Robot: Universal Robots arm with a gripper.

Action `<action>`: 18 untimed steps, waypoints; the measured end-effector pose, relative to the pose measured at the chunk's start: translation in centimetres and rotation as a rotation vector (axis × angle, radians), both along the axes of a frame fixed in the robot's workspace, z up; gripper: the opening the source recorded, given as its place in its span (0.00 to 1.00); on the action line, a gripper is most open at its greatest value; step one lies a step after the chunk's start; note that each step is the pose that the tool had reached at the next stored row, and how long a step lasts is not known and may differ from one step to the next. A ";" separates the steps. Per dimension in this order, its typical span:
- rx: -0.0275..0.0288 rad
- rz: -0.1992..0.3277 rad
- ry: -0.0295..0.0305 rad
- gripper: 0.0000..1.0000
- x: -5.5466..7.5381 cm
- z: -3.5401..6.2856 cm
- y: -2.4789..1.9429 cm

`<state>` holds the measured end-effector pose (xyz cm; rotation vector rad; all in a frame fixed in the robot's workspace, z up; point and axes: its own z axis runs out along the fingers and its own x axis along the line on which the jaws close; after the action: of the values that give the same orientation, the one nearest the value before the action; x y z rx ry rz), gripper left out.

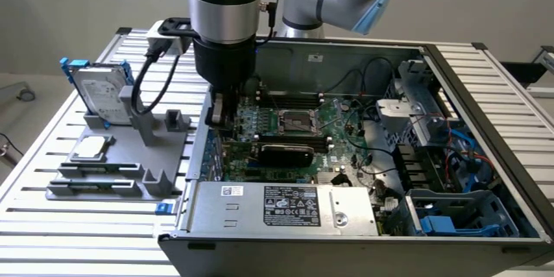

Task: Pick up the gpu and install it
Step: 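Press down on the gpu until it lock into place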

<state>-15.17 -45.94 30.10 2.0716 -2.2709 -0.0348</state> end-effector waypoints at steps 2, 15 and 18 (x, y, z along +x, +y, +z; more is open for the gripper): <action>0.0000 -0.004 0.0009 0.11 0.0 0.00 0.01; -0.0001 -0.006 0.0027 0.11 0.0 0.37 0.03; -0.0001 -0.006 0.0027 0.11 0.0 0.38 0.08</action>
<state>-15.17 -45.86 30.47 2.0630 -2.2760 -0.0378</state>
